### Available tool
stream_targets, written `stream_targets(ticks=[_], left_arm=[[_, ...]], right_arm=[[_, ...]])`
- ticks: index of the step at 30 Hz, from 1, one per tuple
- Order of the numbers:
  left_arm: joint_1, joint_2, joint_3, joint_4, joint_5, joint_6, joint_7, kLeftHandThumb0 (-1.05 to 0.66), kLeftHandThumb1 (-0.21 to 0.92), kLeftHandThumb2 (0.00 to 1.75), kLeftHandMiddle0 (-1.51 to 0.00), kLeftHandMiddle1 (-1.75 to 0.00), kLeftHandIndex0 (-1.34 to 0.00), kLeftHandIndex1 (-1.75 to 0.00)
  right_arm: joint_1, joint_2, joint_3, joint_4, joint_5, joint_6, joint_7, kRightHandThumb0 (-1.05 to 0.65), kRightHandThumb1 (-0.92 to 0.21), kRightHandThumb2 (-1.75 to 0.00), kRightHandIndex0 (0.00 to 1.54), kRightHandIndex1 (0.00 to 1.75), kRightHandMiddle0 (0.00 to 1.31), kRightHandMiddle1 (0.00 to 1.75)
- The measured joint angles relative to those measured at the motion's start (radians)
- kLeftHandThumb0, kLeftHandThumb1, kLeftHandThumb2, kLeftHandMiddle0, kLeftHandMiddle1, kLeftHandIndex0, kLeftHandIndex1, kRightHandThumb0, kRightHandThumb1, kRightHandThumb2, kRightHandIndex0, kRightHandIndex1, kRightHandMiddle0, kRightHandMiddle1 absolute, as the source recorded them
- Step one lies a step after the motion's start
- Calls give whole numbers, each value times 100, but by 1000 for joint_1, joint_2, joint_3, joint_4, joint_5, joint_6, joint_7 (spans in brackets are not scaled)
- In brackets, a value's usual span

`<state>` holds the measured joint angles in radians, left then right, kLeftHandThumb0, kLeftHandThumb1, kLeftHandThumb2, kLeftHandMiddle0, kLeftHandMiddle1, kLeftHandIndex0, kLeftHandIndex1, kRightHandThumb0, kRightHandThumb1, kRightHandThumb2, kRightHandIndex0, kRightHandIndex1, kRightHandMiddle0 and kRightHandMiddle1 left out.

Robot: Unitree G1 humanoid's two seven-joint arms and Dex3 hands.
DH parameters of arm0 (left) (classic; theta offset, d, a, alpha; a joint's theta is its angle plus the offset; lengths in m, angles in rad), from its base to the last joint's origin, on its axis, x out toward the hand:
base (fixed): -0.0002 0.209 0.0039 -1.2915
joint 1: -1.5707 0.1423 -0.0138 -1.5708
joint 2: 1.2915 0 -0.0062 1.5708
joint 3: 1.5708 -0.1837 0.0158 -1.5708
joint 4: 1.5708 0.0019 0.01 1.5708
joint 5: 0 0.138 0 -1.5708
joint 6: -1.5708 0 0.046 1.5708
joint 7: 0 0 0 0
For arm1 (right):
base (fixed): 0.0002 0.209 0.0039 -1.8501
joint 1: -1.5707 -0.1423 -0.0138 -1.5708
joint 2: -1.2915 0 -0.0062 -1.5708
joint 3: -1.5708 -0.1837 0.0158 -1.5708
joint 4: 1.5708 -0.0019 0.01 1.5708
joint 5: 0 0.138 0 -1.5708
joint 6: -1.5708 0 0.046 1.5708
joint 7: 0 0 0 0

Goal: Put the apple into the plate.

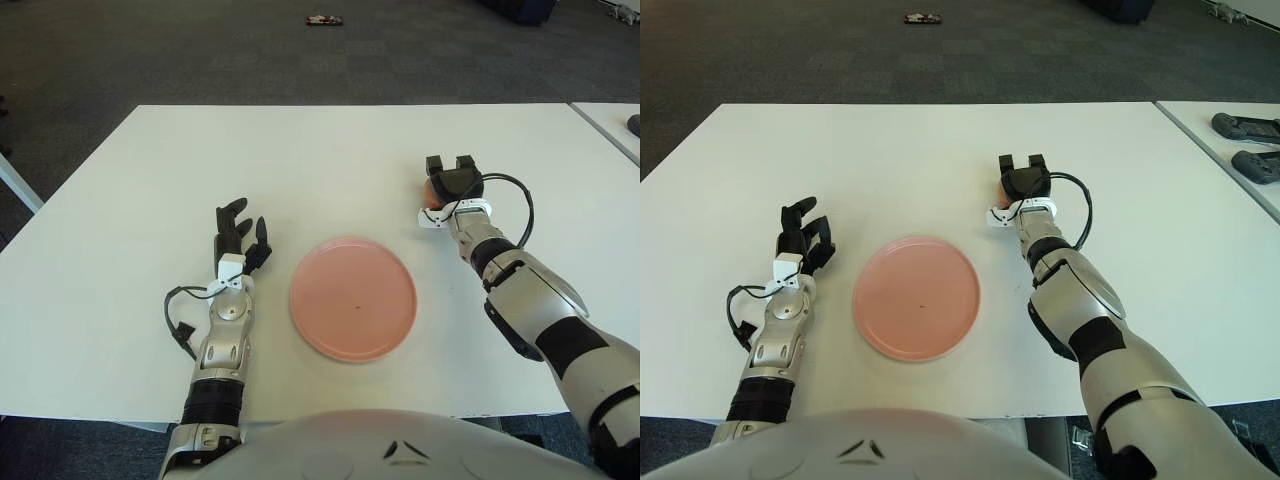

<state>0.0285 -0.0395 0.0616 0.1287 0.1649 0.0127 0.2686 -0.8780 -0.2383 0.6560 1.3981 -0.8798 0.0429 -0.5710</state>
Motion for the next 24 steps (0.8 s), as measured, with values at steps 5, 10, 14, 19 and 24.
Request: stream_targets(ticks=[5, 10, 14, 19, 24], left_arm=[[0, 0, 2, 0, 0, 0, 0, -80, 92, 70, -27, -63, 0, -95], [0, 0, 2, 0, 0, 0, 0, -80, 92, 71, -27, -64, 0, -95], [0, 0, 2, 1, 1, -1, 0, -80, 92, 71, -28, -64, 0, -96], [0, 0, 4, 3, 0, -5, 0, -78, 92, 70, -28, -64, 0, -97], [-3, -1, 6, 10, -2, -13, 0, -76, 92, 68, -29, -65, 0, -98]], right_arm=[[9, -4, -17, 0, 6, -28, -41, 0, -21, -145, 58, 173, 58, 175], [17, -4, -35, 1, 11, -54, -85, 0, -17, -149, 60, 174, 61, 175], [17, -2, -46, 1, 19, -74, -110, 0, -17, -149, 60, 174, 61, 175], [5, 3, -70, 1, 34, -105, -172, 0, -19, -147, 59, 173, 59, 175], [-26, 4, -102, -8, 53, -153, -272, 0, -18, -147, 59, 173, 60, 175]])
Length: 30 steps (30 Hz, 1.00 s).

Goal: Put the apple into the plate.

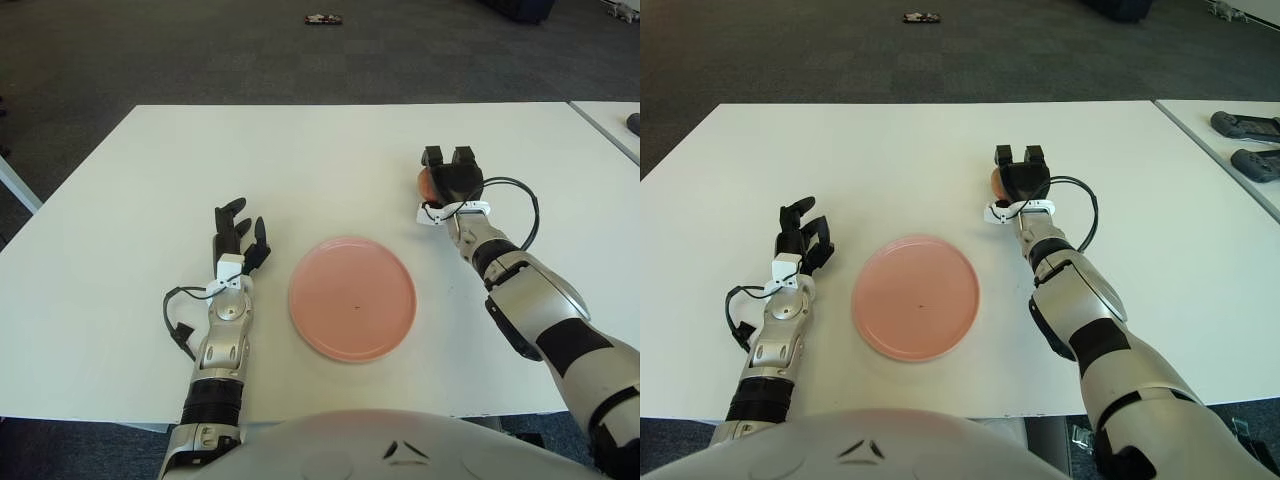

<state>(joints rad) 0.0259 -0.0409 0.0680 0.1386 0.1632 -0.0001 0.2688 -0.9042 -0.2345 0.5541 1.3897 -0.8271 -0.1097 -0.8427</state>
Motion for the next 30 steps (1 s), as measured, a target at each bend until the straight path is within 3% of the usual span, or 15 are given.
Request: stream_targets(ticks=[8, 12, 14, 16, 24, 26, 30], left_arm=[[-1, -4, 1, 1, -2, -2, 0, -78, 92, 69, -28, -66, 0, -98], [0, -3, 0, 1, 2, -4, 0, -80, 92, 71, -28, -66, 0, -98], [0, -3, 0, 0, 2, -4, 0, -80, 92, 71, -28, -67, 0, -98], [0, -3, 0, 0, 2, -4, 0, -80, 92, 71, -28, -67, 0, -98], [1, -4, -1, -1, 2, -3, 0, -80, 92, 71, -27, -67, 0, -97], [0, -4, -2, -1, 1, -1, 0, -80, 92, 71, -27, -67, 0, -97], [0, -5, -1, -1, 1, 0, 0, -80, 92, 70, -28, -67, 0, -98]], right_arm=[[-34, 17, -83, -32, 76, -108, -118, 0, -26, -139, 54, 173, 54, 175], [-45, 29, -112, -43, 107, -163, -166, 0, -14, -152, 63, 174, 63, 175], [-48, 30, -121, -58, 111, -192, -199, 0, -11, -149, 77, 154, 62, 175], [-52, 30, -129, -77, 113, -229, -234, 0, -10, -148, 84, 146, 61, 175], [-61, 29, -157, -159, 137, -332, -299, -1, -6, -156, 85, 159, 59, 175], [-61, 29, -167, -165, 145, -348, -304, -29, -21, -142, 109, 168, 60, 175], [-58, 27, -188, -171, 160, -378, -307, -43, -29, -134, 125, 173, 61, 175]])
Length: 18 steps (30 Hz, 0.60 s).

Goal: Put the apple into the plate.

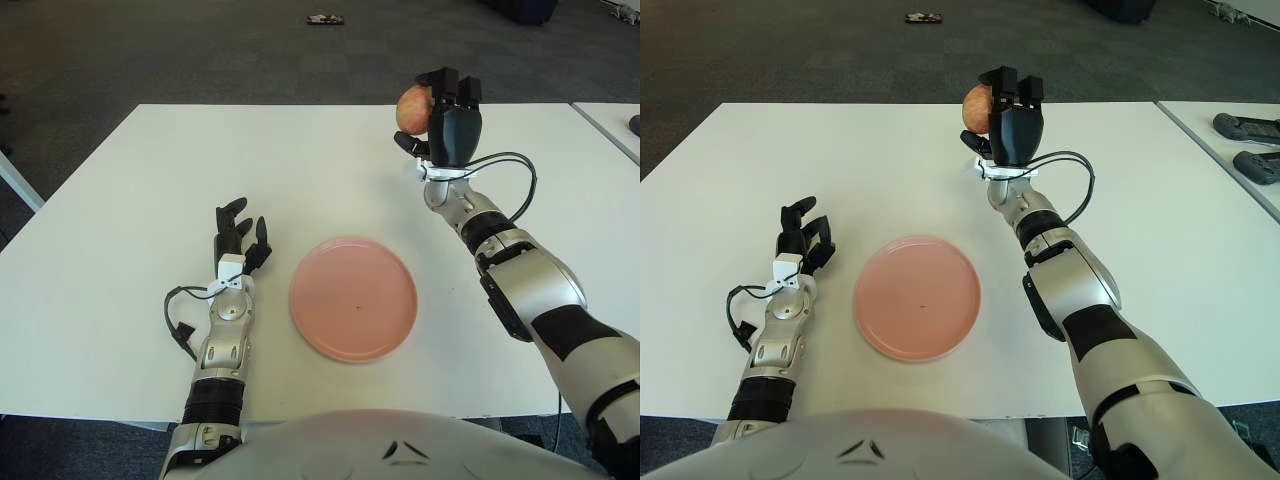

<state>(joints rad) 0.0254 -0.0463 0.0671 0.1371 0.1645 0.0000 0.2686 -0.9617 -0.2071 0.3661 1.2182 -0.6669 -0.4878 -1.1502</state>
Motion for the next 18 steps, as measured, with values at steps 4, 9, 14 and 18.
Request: stream_targets(ticks=[4, 9, 14, 18], left_arm=[[1, 0, 2, 0, 0, 0, 0, -80, 92, 70, -27, -67, 0, -99], [4, 1, 5, -3, 0, 0, 0, -81, 92, 70, -28, -67, 0, -99], [4, 1, 5, -5, 0, 1, 0, -80, 92, 70, -28, -67, 0, -99], [4, 1, 4, -7, 0, 2, -1, -80, 92, 69, -27, -67, 0, -98]], right_arm=[[25, -6, -37, -46, 48, -65, 35, -46, -31, -132, 131, 174, 61, 175], [116, -11, -87, -205, 147, -182, 173, -47, -30, -133, 129, 175, 62, 175], [219, 4, -111, -368, 278, -274, 379, -47, -30, -133, 125, 175, 62, 175], [317, 14, -113, -525, 349, -302, 536, -47, -30, -133, 124, 175, 62, 175]])
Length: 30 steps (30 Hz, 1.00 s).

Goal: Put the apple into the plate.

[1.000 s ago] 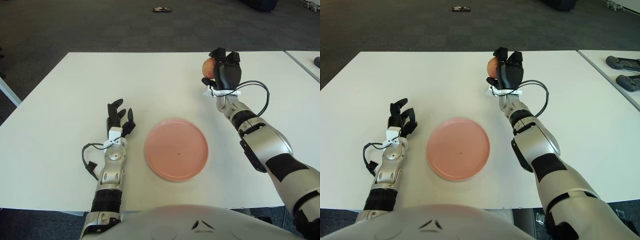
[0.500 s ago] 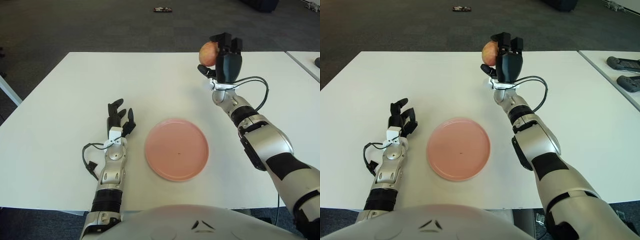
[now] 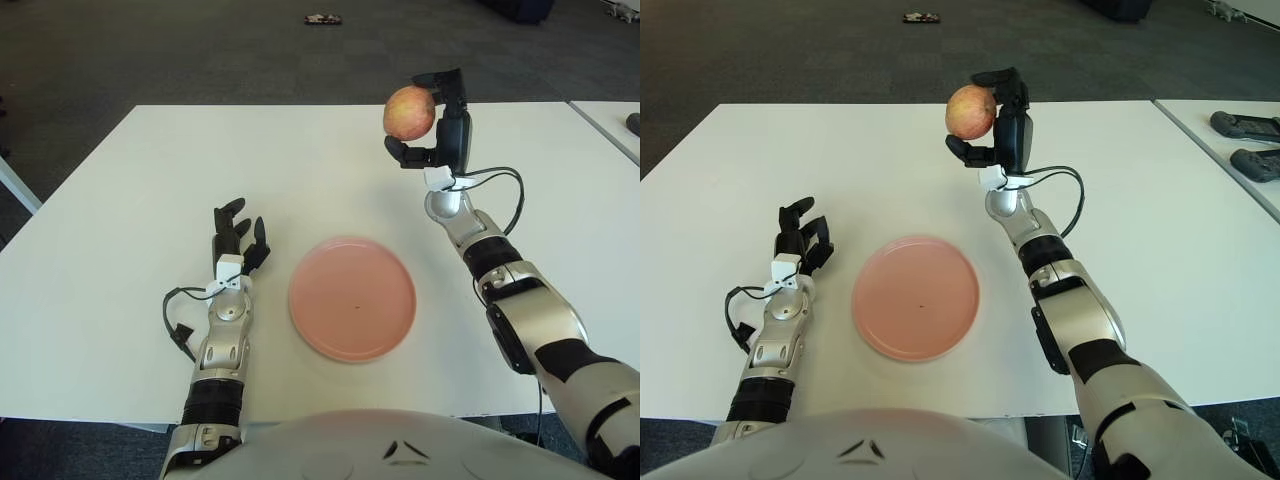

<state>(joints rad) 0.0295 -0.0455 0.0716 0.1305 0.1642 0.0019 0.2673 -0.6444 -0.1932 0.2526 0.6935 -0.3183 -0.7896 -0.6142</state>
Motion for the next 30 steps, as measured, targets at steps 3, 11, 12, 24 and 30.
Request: stream_targets(ticks=[3, 11, 12, 24, 30], left_arm=[[0, 0, 0, -1, 0, 0, -2, -80, 92, 69, -27, -66, 0, -98], [6, 5, 3, -6, -1, 7, -4, -81, 92, 70, -27, -66, 0, -96], [7, 5, 3, -7, -1, 8, -4, -81, 92, 70, -27, -66, 0, -96], [1, 7, 5, -1, -6, 10, -4, -81, 92, 70, -27, -64, 0, -97], [0, 7, 4, -2, -8, 11, -4, -81, 92, 70, -26, -63, 0, -97]], right_arm=[[81, 0, 0, -117, 44, -8, 107, -47, -30, -133, 124, 175, 62, 175], [241, 6, -6, -295, 102, -28, 308, -47, -30, -133, 122, 175, 61, 175], [254, 6, -10, -307, 99, -34, 320, -47, -30, -133, 122, 175, 61, 175], [357, 21, -24, -309, -21, -226, 346, -49, -25, -139, 119, 175, 65, 175], [373, 34, -27, -285, -21, -250, 379, -49, -25, -140, 119, 175, 66, 175]])
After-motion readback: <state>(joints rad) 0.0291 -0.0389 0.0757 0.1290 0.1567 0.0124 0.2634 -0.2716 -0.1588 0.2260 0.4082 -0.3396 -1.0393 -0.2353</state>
